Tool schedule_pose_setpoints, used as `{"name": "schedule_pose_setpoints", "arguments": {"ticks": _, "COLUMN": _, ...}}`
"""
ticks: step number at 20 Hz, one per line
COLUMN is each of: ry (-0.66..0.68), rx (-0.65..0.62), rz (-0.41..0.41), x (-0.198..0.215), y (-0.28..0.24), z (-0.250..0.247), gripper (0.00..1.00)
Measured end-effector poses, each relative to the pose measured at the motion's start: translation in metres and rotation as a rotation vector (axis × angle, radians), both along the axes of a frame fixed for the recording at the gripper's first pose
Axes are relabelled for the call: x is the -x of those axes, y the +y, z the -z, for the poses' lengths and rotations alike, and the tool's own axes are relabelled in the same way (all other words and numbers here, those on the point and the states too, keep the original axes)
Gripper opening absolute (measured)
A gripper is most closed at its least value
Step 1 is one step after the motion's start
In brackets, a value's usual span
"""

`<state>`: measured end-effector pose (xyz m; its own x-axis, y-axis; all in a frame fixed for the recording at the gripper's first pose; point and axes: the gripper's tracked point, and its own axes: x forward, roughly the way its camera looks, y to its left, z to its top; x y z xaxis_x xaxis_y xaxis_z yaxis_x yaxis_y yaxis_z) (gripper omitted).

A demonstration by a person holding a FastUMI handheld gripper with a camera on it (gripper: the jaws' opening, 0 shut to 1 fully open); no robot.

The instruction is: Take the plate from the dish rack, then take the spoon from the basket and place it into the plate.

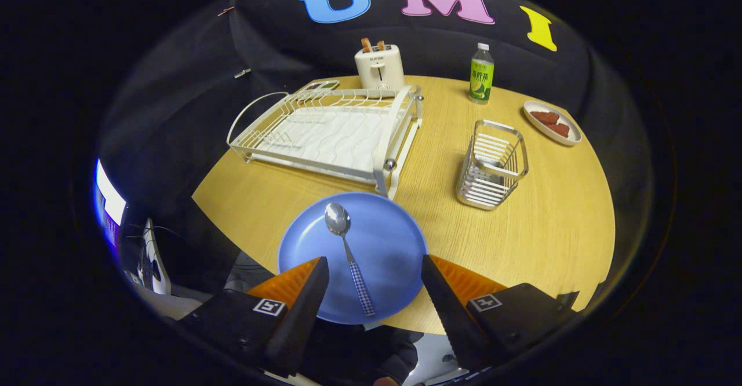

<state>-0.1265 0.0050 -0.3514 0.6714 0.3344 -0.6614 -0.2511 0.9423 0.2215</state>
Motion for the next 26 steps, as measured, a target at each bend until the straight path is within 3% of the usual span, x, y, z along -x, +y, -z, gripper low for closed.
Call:
{"name": "schedule_pose_setpoints", "arguments": {"ticks": 7, "ry": -0.321, "rx": -0.011, "rz": 0.098, "x": -0.059, "y": -0.021, "z": -0.156, "gripper": 0.98}}
{"name": "schedule_pose_setpoints", "arguments": {"ticks": 15, "ry": -0.624, "rx": 0.050, "rz": 0.286, "x": -0.074, "y": -0.075, "z": -0.304, "gripper": 0.98}}
{"name": "schedule_pose_setpoints", "arguments": {"ticks": 21, "ry": -0.772, "rx": 0.103, "rz": 0.361, "x": -0.060, "y": -0.099, "z": -0.358, "gripper": 0.97}}
{"name": "schedule_pose_setpoints", "arguments": {"ticks": 26, "ry": -0.798, "rx": 0.107, "rz": 0.381, "x": -0.057, "y": -0.102, "z": -0.360, "gripper": 0.98}}
